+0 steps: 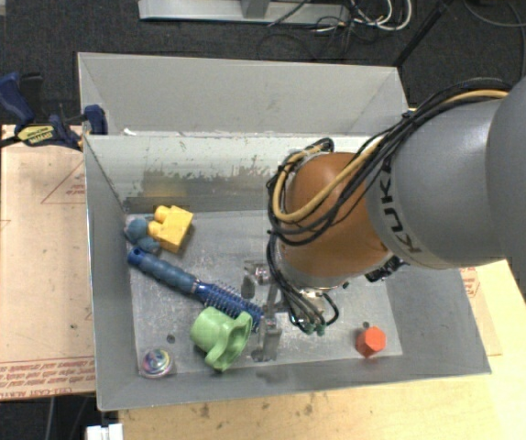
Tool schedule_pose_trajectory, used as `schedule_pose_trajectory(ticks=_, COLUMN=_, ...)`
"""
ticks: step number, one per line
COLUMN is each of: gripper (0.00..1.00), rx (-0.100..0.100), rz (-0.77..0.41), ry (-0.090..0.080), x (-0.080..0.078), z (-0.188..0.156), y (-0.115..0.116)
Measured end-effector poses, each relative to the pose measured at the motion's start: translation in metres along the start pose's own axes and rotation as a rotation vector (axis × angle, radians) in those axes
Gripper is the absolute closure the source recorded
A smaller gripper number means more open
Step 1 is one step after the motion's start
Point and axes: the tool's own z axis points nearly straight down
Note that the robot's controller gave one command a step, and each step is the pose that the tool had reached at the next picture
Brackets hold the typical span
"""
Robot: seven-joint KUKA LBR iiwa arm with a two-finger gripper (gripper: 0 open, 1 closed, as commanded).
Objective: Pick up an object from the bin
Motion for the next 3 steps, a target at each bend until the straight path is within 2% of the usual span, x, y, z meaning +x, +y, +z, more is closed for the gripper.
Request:
schedule_pose_trajectory(ticks=1, gripper=0.0, rx=-0.007, rz=0.022, ry=-0.024, x=0.004, z=0.064, y=0.038)
schedule_pose_trajectory(ticks=2, gripper=0.0, rx=-0.004, rz=-0.123, ry=-0.018, x=0.002, z=0.059, y=0.1)
schedule_pose_trajectory(ticks=3, gripper=0.0, rx=0.001, rz=-0.555, ry=-0.013, x=-0.028, z=0.048, y=0.096)
